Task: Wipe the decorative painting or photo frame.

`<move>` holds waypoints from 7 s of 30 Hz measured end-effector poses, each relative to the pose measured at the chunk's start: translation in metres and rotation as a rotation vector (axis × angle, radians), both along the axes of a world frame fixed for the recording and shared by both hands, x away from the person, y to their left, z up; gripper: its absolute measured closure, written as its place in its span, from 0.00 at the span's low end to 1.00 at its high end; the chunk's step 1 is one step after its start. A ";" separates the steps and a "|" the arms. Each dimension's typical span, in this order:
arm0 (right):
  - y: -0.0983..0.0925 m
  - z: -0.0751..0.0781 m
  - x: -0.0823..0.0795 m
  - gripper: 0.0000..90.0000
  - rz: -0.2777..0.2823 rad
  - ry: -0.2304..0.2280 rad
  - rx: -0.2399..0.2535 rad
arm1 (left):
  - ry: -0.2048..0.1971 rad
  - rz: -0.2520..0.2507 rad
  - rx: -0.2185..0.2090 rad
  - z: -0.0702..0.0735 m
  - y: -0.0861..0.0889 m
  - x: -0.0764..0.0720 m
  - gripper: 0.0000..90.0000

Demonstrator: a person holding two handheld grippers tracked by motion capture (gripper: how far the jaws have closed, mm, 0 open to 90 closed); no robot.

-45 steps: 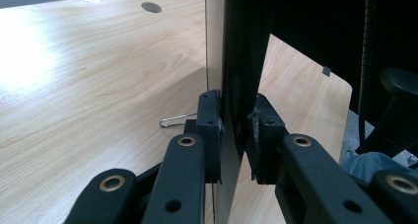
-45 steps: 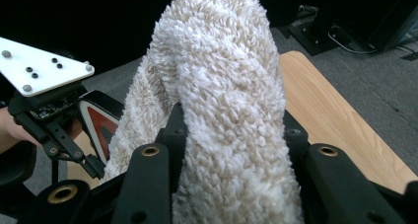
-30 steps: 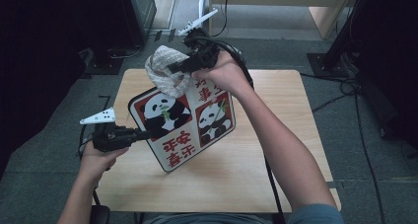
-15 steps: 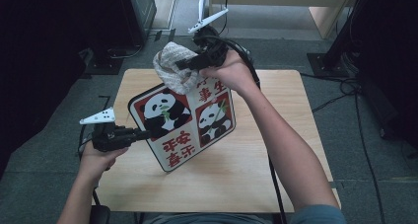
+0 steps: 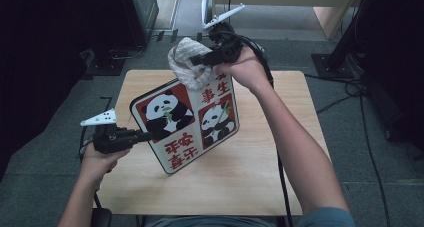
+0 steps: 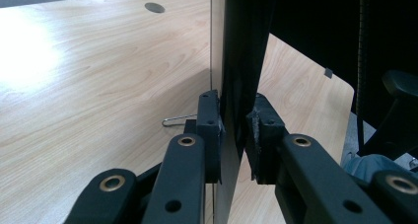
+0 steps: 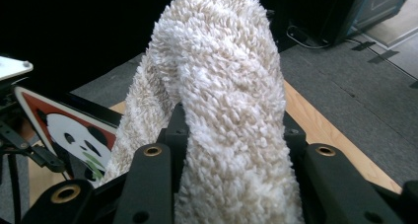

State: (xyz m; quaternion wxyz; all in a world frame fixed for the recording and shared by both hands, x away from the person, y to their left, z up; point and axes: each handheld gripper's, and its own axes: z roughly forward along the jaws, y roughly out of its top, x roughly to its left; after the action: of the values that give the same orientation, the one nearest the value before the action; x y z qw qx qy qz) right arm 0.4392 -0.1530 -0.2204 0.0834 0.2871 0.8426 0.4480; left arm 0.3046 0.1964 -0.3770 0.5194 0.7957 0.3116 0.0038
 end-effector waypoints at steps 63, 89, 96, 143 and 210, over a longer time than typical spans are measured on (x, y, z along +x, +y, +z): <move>-0.086 -0.014 0.019 0.72 -0.289 0.005 -0.078 | -0.006 0.003 0.006 0.000 0.001 0.000 0.87; -0.089 -0.052 0.011 0.73 -0.342 0.013 -0.063 | -0.007 0.014 0.000 -0.001 0.001 0.000 0.87; -0.090 -0.056 0.005 0.73 -0.356 0.004 -0.063 | -0.004 0.015 -0.003 -0.001 0.001 0.000 0.87; -0.099 -0.116 -0.017 0.73 -0.410 0.026 0.008 | -0.002 0.012 -0.007 -0.002 0.000 -0.003 0.87; -0.110 -0.208 -0.042 0.73 -0.460 0.087 -0.001 | 0.000 0.001 -0.002 -0.002 0.000 -0.003 0.87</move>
State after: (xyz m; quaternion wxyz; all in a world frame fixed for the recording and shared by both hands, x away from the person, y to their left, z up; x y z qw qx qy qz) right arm 0.3975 -0.2627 -0.4288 0.1472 0.4904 0.7580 0.4042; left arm 0.3020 0.1961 -0.3791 0.5202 0.7950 0.3119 0.0037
